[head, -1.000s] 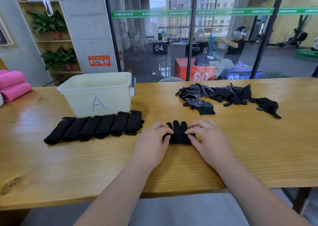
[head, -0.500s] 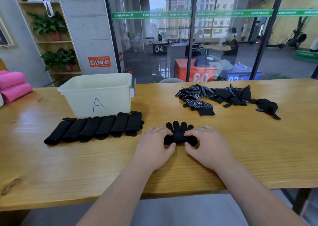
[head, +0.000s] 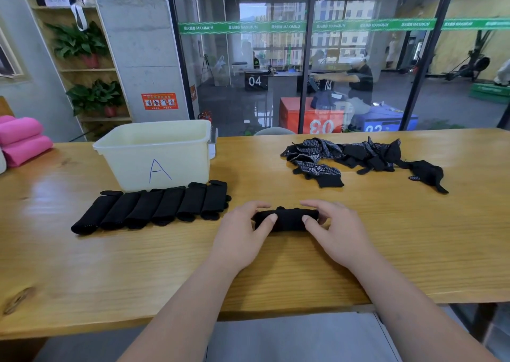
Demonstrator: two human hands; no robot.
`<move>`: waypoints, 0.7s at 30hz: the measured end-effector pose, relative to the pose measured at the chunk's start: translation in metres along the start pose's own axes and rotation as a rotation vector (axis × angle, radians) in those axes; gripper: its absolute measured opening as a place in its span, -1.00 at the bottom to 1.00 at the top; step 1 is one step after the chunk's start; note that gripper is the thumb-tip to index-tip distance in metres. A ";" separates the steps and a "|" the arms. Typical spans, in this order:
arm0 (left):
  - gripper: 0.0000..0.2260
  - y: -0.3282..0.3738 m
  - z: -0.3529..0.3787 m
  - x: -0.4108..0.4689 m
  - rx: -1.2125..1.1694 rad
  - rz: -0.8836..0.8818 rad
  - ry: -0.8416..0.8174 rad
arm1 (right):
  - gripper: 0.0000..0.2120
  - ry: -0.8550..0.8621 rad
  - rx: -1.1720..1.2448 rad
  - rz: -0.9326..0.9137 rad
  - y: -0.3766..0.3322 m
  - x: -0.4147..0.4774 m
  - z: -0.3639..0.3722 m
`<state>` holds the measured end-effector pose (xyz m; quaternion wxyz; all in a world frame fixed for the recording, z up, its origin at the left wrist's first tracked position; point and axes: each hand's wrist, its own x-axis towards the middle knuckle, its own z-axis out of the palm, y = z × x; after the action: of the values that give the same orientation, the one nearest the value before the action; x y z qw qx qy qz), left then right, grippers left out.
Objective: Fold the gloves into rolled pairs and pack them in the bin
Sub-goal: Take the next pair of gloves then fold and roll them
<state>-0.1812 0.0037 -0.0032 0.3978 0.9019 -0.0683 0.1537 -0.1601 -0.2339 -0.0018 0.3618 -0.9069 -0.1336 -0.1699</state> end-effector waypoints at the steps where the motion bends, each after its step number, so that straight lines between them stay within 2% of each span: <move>1: -0.69 0.001 -0.001 -0.001 -0.022 -0.014 -0.002 | -0.69 0.007 0.008 0.001 0.000 0.000 0.000; 7: -0.68 0.000 0.000 0.000 0.034 0.019 0.055 | -0.71 0.078 -0.163 -0.048 0.003 0.002 0.007; 14: -0.82 0.000 0.004 0.000 0.257 0.242 0.239 | -0.80 0.158 -0.277 -0.202 0.001 -0.001 0.007; 18: -0.82 0.001 0.009 -0.002 0.358 0.330 0.167 | -0.73 0.089 -0.317 -0.235 -0.003 -0.002 0.011; 21: -0.78 0.004 0.011 -0.004 0.393 0.307 0.104 | -0.70 0.061 -0.340 -0.212 -0.004 -0.002 0.011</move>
<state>-0.1839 -0.0073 -0.0086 0.1898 0.9319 -0.1527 0.2688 -0.1610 -0.2237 -0.0072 0.1875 -0.9302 -0.1866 -0.2546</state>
